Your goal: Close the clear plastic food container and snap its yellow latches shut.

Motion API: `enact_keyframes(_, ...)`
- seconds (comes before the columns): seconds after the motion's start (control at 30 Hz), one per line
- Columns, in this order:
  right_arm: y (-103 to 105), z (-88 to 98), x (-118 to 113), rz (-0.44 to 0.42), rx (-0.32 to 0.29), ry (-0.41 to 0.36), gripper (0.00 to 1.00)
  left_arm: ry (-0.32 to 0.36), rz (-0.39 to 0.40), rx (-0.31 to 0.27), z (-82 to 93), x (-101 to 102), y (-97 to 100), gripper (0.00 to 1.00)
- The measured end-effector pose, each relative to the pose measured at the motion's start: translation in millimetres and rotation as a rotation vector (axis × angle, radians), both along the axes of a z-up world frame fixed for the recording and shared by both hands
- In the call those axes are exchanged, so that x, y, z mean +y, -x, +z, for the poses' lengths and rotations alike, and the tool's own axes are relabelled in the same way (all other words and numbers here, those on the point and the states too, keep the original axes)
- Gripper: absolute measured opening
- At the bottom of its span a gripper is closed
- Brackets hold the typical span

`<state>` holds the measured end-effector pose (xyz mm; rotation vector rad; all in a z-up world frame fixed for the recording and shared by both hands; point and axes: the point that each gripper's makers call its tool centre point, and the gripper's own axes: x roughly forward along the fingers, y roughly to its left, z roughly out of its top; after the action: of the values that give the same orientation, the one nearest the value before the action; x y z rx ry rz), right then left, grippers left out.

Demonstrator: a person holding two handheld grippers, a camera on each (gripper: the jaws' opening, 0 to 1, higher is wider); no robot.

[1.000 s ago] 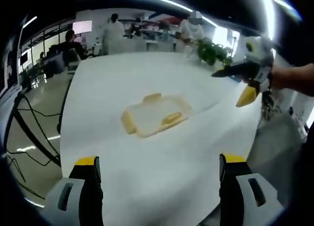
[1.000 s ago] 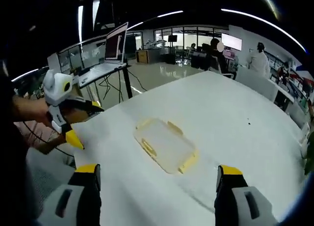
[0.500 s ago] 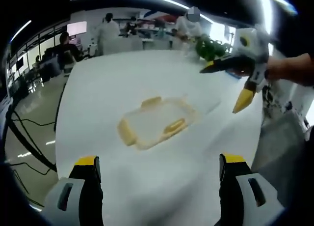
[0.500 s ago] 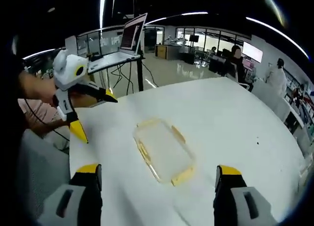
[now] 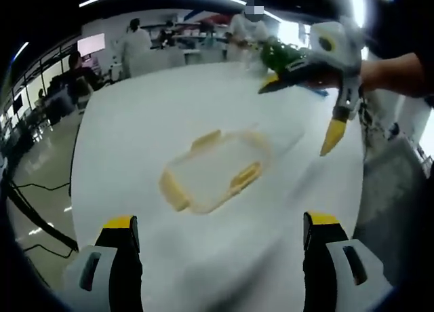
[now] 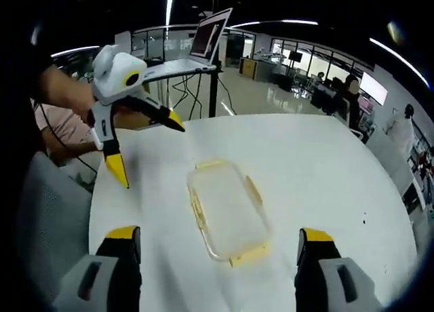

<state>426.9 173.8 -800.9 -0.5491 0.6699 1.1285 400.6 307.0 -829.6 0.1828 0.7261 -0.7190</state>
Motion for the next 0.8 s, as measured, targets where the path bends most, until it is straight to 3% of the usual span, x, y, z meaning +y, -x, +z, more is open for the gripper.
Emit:
enact_keyframes(0.4,-7,-25.4,-3,0.093,0.031,0.07,0.96,-0.046,-0.104,-0.009,-10.9,5,-22.5,0.99)
enact_keyframes(0.8,-12,-32.4,3,0.13,0.085,0.071,0.97,-0.134,-0.256,-0.002,-24.1,7,-34.6,0.99)
